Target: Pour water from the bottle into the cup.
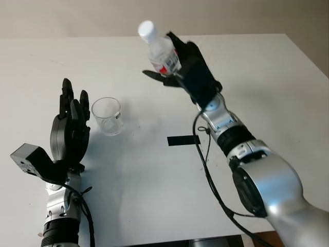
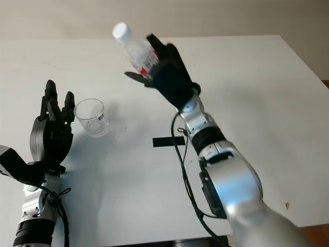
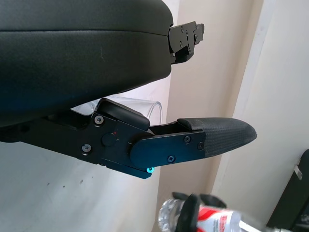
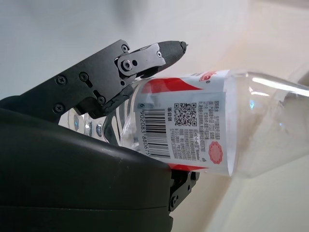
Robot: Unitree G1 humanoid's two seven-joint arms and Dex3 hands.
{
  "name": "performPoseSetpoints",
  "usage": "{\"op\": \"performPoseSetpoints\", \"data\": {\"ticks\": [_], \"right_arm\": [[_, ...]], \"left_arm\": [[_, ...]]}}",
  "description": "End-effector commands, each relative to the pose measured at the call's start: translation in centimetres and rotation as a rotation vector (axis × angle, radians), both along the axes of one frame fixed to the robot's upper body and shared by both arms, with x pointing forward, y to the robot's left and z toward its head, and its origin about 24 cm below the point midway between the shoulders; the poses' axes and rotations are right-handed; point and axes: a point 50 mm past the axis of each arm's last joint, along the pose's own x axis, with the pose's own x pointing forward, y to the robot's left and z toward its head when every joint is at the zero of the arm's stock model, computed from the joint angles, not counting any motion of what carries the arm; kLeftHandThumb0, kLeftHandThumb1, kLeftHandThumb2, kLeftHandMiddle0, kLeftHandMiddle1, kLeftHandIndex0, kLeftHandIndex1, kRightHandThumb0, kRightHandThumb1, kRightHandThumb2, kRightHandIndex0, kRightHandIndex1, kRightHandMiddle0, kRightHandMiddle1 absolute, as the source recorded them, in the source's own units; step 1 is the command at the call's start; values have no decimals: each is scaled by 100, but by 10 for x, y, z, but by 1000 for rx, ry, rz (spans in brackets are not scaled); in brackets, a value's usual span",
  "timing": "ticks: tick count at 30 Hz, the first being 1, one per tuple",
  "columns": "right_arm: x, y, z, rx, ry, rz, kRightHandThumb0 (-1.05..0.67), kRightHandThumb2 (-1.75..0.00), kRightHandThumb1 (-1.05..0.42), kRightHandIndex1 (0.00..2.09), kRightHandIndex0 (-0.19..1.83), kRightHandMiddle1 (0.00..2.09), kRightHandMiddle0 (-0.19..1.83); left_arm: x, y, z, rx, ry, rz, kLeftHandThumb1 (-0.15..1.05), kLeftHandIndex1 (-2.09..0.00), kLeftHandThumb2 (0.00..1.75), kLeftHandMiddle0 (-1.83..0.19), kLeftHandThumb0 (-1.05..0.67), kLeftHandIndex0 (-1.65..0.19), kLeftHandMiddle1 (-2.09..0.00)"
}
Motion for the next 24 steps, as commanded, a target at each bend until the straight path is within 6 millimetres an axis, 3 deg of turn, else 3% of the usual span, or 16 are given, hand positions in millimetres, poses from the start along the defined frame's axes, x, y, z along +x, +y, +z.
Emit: {"op": "performPoseSetpoints", "data": {"ticks": [1,8,13,24], "right_arm": [[-5,-7,2,33,-17,37,-23,-24,-105,209,107,209,97],[-29,-18,-17,206,202,205,-23,-26,-105,209,108,209,92],[-42,-28,-26,282,315,204,-24,-29,-105,209,104,209,76],[-56,-40,-45,299,383,166,-25,-31,-105,209,110,209,44]], "left_arm": [[-7,1,-10,-11,26,8,105,0,56,6,-86,18,0],[-8,1,-11,-23,32,15,105,0,54,4,-86,16,0],[-8,2,-10,-14,29,17,105,0,56,4,-85,16,0],[-7,3,-8,-9,27,7,105,0,56,3,-85,14,0]]}}
